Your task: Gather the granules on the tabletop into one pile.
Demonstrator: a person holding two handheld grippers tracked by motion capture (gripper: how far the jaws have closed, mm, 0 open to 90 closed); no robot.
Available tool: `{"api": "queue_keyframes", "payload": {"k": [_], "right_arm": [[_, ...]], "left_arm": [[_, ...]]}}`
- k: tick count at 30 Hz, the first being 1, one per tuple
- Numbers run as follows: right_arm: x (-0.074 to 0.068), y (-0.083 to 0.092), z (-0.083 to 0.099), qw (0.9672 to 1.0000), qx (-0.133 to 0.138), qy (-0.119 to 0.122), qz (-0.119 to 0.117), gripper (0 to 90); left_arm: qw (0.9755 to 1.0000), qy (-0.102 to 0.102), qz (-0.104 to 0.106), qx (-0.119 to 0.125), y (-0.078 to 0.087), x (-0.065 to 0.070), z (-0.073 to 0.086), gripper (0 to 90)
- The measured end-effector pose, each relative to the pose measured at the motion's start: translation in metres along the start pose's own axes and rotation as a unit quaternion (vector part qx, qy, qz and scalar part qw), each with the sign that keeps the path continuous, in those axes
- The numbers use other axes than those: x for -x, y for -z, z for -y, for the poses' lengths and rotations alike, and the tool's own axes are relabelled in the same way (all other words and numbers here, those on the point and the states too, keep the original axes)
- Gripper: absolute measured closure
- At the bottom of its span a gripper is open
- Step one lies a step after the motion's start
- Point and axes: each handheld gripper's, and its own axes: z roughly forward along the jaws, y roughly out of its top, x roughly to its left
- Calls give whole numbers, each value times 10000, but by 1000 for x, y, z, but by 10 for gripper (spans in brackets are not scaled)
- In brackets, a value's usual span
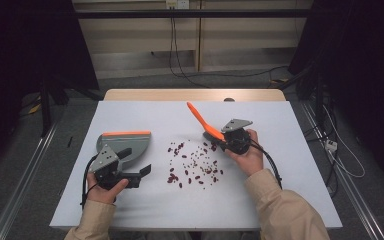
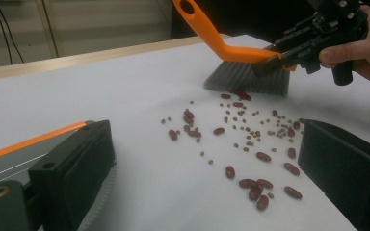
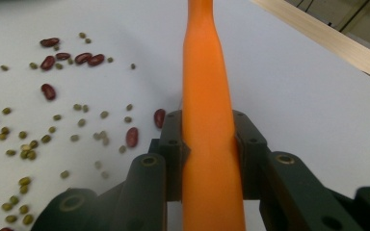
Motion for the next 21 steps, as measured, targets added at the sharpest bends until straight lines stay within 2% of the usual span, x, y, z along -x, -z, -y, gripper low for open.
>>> {"api": "queue_keyframes", "payload": {"k": [13, 21], "right_arm": [[-20, 9, 3, 9993, -1, 316, -192, 714], [-28, 16, 5, 9987, 27, 322, -396, 714]], "left_arm": [[10000, -3, -10, -9, 0, 0, 0, 55], [10000, -13, -17, -28, 0, 1, 0, 56]]}}
